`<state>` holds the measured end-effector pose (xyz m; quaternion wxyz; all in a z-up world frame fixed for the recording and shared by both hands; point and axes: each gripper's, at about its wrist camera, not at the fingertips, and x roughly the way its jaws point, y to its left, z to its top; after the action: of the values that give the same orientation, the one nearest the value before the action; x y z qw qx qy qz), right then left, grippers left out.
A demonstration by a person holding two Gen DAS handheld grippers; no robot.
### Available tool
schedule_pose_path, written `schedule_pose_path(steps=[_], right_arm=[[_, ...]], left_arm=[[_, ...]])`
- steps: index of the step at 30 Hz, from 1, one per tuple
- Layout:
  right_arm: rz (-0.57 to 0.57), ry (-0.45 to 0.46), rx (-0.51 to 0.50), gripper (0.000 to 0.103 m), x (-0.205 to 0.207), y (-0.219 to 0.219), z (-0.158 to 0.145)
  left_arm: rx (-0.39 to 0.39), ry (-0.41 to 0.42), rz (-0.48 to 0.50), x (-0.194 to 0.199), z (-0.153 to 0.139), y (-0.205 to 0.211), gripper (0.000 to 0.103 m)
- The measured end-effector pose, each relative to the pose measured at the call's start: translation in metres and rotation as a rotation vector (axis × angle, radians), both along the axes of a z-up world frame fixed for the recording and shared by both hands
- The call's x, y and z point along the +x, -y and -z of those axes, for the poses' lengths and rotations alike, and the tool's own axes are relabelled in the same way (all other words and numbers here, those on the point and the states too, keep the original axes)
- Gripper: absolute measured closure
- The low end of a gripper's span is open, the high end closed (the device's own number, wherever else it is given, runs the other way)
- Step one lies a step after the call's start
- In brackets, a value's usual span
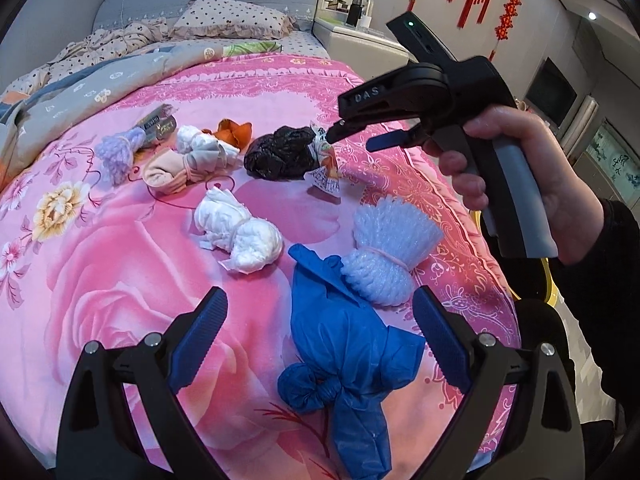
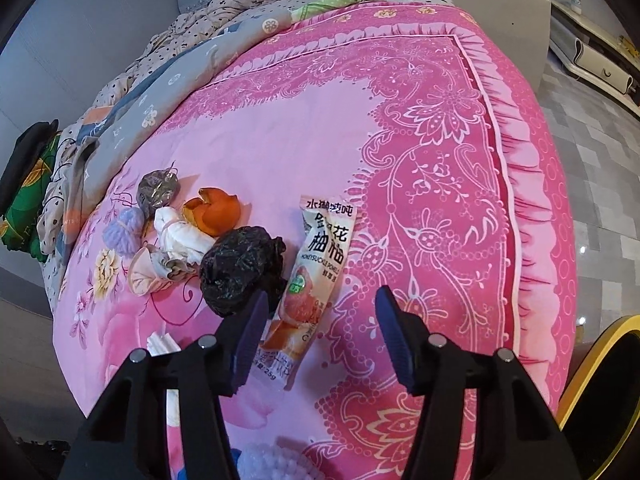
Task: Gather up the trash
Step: 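Grasp the blue glove with the left tool while the right tool grasps the printed snack packet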
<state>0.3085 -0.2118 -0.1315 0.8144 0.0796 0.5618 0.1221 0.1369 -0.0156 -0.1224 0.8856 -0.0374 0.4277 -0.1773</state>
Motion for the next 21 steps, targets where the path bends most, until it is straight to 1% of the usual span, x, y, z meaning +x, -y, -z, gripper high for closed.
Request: schedule_pose_path(steps=[3,9,13,15,17,18,19,20,21], right_arm=[[-0.005,-0.015,-0.002,0.052,0.008,-0.004,0.008],[-0.020,-0.031,-0.027,0.054,0.018,-0.011,0.021],[-0.010,-0.046,-0.028,0.054,0.022,-0.013,0.029],[-0.011,-0.037,-0.036,0.054,0.022,-0.014,0.030],[-0.020,-0.026,-0.043,0.054,0.022,-0.017,0.030],[-0.021,-0.025,-0.046,0.054,0.022,-0.018,0.031],[-0.020,-0.025,-0.047,0.054,0.022,-0.019,0.032],[-0.017,-0.024,-0.048,0.056,0.022,-0.019,0.033],[-0.016,-0.023,-0.054,0.060,0.022,-0.019,0.033]], left_arm=[[-0.011,-0.001,0.009,0.000,0.007,0.002,0.014],[0.025,-0.019,0.042,0.005,0.024,0.012,0.015],[0.014,-0.042,0.055,0.011,0.031,0.015,0.022],[0.017,-0.046,0.063,0.014,0.034,0.018,0.025],[0.026,-0.049,0.076,0.014,0.037,0.023,0.032],[0.029,-0.049,0.082,0.014,0.039,0.025,0.034],[0.032,-0.052,0.087,0.014,0.041,0.027,0.037],[0.040,-0.053,0.087,0.014,0.043,0.029,0.042],[0.052,-0.050,0.087,0.014,0.044,0.030,0.044]])
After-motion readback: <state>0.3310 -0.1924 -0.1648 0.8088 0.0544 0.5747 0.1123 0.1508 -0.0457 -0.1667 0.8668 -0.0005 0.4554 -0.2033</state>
